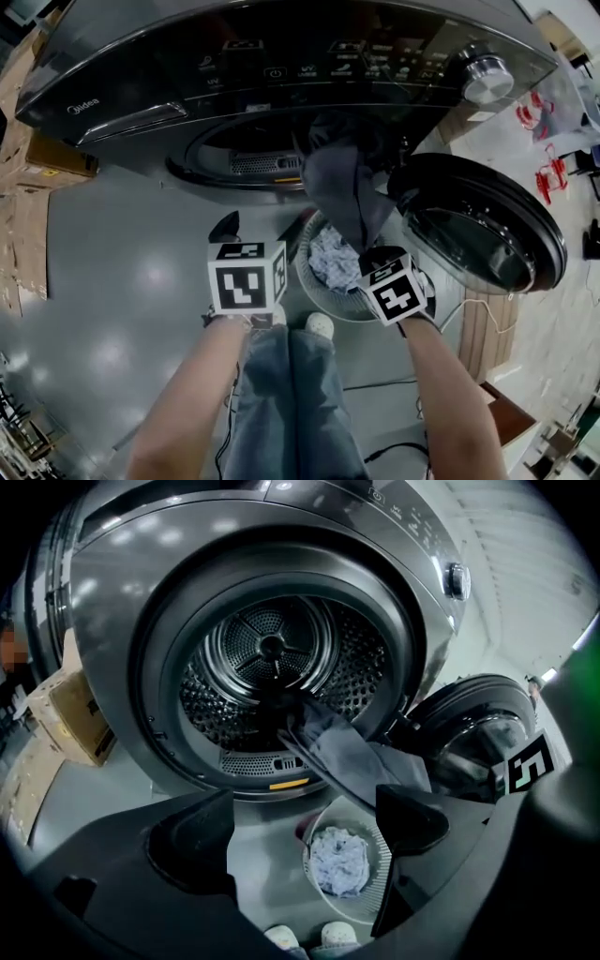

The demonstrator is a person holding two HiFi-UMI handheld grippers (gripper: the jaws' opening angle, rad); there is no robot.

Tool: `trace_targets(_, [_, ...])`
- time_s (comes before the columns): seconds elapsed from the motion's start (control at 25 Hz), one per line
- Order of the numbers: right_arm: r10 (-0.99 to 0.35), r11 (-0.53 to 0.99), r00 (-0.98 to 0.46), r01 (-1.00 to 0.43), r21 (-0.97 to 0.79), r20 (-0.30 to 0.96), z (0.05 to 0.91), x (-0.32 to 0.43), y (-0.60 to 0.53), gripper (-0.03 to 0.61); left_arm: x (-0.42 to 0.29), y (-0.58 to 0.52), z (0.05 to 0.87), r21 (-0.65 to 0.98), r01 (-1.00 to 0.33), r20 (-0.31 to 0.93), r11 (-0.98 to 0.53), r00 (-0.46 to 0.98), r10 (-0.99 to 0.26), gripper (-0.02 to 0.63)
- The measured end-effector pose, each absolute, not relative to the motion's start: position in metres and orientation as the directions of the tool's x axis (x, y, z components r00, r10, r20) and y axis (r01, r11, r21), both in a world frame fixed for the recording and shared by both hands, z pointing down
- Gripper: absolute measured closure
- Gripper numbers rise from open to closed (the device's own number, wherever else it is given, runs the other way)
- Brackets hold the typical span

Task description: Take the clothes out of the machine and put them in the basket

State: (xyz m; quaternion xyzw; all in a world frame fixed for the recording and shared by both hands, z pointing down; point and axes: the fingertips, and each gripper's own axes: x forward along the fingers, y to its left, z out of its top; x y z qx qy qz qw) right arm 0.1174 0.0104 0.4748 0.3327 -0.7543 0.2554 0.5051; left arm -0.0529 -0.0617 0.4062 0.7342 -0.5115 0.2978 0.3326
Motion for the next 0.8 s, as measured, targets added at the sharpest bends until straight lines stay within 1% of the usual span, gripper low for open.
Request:
trace_targets(0.12, [-0.166,0.656,-0.234,-0.752,-0.070,0.958,0.495,0.128,0.040,0.551,-0.050,-0.061,0.408,0.181,-0.949,0.781,-0.260,0.299,-0.549,0.144])
trace_targets(0.24, [-0.047,0.613,-0.224,-0.776,-0.149,0.973,0.520,0.138,0.082,0.551,-0.045,-0.056,0.413,0.185,-0.946,0.787,-0.266,0.305,-0.535,0.144])
trace_targets(0.32, [0.002,0.590,-0.230,-0.786,-0.187,0.973,0.530,0.142,0.098,0.551,-0.041,-0.053,0.417,0.186,-0.942,0.791,-0.278,0.312,-0.527,0.143])
trace_targets(0.44, [0.017,0.567,-0.243,-0.796,-0.210,0.970,0.540,0.142,0.104,0.551,-0.039,-0.048,0.424,0.191,-0.940,0.797,-0.283,0.317,-0.514,0.143])
trace_targets(0.56, [0.012,0.498,-0.249,-0.838,-0.222,0.968,0.543,0.141,0.094,0.551,-0.039,-0.043,0.432,0.198,-0.939,0.805,-0.281,0.319,-0.501,0.143])
trace_targets(0.8, [-0.061,0.352,-0.139,-0.930,-0.109,0.988,0.550,0.155,0.065,0.534,-0.045,-0.043,0.439,0.197,-0.940,0.812,-0.279,0.316,-0.491,0.143])
